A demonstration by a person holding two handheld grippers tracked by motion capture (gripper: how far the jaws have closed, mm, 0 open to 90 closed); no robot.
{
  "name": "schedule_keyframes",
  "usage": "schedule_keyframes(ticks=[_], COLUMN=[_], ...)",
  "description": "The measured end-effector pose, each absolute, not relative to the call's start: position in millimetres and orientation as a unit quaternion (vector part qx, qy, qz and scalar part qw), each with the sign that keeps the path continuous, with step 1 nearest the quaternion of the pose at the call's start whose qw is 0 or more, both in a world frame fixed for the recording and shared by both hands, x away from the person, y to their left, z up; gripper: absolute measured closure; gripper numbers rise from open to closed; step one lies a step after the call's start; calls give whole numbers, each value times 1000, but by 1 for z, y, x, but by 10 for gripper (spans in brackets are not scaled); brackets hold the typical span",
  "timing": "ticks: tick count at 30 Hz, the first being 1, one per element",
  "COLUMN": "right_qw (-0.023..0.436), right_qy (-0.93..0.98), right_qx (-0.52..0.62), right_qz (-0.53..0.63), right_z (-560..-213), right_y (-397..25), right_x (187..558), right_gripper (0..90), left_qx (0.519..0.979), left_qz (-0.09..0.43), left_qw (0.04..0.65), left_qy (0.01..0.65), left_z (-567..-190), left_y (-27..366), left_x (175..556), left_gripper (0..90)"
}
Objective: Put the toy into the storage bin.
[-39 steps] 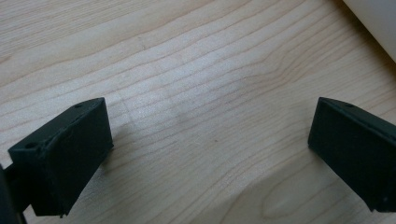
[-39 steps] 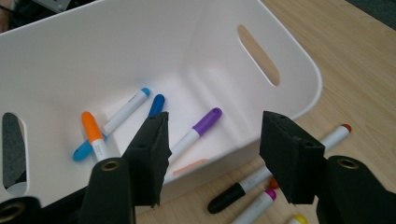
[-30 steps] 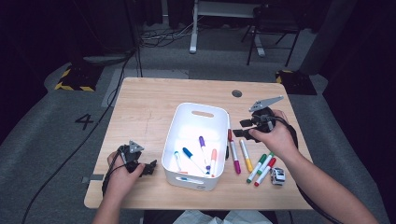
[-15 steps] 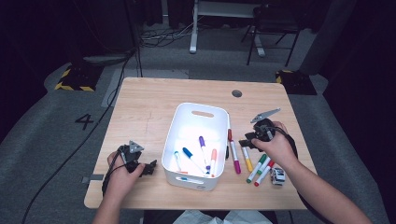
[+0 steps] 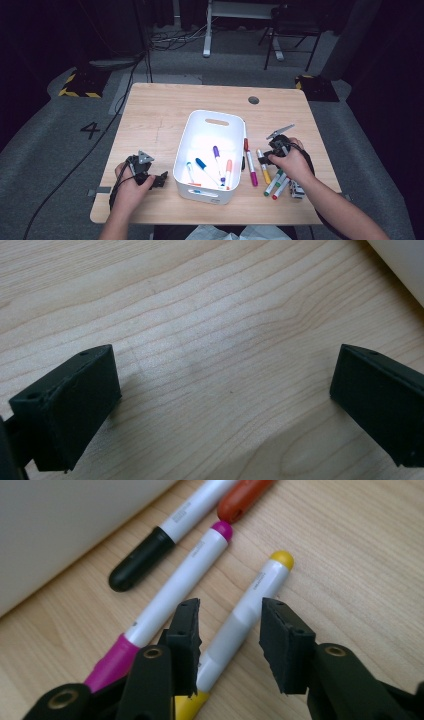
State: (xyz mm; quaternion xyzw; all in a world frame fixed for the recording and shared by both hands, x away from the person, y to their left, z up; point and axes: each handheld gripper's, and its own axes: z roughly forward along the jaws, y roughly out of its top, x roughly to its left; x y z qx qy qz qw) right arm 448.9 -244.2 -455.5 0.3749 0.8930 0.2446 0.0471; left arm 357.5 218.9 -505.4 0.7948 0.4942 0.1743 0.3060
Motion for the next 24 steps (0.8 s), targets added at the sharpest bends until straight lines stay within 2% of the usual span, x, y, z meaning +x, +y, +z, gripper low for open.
schedule_keyframes(ticks=[10,16,24], right_qw=[33,47,59], right_qy=[888,886,880], right_qx=[393,397,404], right_qz=[237,235,242], right_z=[-469,-470,-459], right_y=[-240,-234,-234], right_x=[459,462,462], right_gripper=[696,759,764], left_qx=[795,795,794], left_qz=[174,174,174], left_qw=[306,306,306], left_qy=[494,494,495], left_z=[-505,-505,-505], left_y=[219,219,219], left_x=[357,358,358], left_gripper=[1,1,1])
